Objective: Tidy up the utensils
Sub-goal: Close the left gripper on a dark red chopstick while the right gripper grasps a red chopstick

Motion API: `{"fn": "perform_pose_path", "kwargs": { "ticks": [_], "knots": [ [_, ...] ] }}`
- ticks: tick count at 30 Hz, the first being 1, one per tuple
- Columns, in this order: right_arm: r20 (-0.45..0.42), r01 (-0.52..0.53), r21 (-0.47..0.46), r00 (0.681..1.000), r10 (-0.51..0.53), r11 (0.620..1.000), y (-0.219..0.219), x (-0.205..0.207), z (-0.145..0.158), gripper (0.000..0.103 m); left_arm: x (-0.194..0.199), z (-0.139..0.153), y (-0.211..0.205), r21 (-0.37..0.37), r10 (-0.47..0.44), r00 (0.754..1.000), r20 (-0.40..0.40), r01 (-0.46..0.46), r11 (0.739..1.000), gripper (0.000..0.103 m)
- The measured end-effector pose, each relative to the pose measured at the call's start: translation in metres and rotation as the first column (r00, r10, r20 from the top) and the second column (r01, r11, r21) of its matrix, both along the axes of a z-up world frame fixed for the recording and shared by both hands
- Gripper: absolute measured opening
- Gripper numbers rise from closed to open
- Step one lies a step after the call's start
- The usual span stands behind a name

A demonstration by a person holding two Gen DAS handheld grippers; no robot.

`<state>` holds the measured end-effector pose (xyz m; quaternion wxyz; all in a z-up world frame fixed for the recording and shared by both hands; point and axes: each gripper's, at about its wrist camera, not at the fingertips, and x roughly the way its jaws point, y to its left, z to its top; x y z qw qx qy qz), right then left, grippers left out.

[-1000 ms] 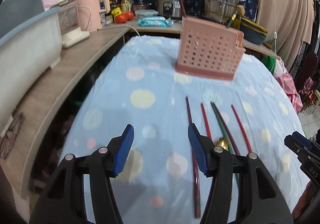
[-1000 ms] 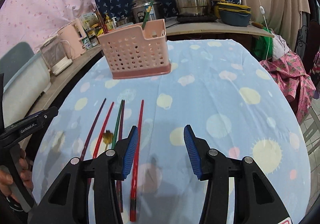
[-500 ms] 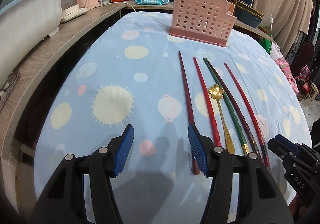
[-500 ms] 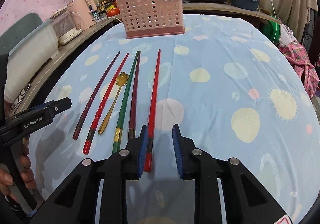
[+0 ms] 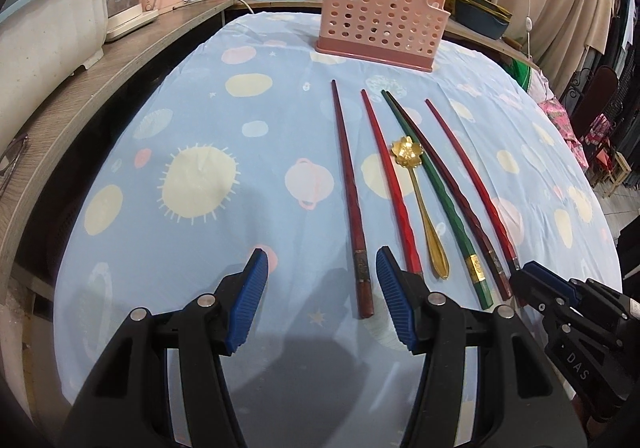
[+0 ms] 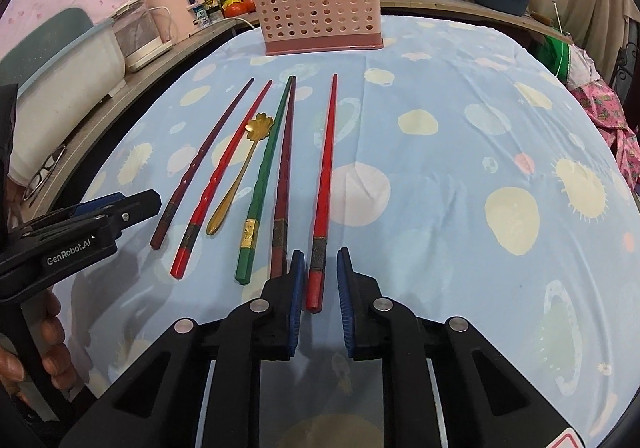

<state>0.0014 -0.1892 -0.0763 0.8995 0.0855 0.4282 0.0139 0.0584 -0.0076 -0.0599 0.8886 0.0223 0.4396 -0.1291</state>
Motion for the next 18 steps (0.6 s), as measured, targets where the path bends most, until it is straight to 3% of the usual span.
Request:
{"fn": "perform_pose_path", "kwargs": {
  "ticks": [13, 18],
  "knots": [
    [0.001, 0.003, -0.013, 1.000, -0.003, 1.000, 0.000, -0.001, -0.002, 0.010, -0.001, -0.013, -0.007, 0.032, -0.018, 1.000, -0.024, 0.019, 0.999, 0.053],
    [0.002, 0.003, -0.014, 1.000, -0.003, 1.000, 0.000, -0.001, -0.003, 0.010, -0.001, -0.013, -0.007, 0.024, -0.029, 0.999, -0.023, 0.030, 0.999, 0.041]
  ]
}}
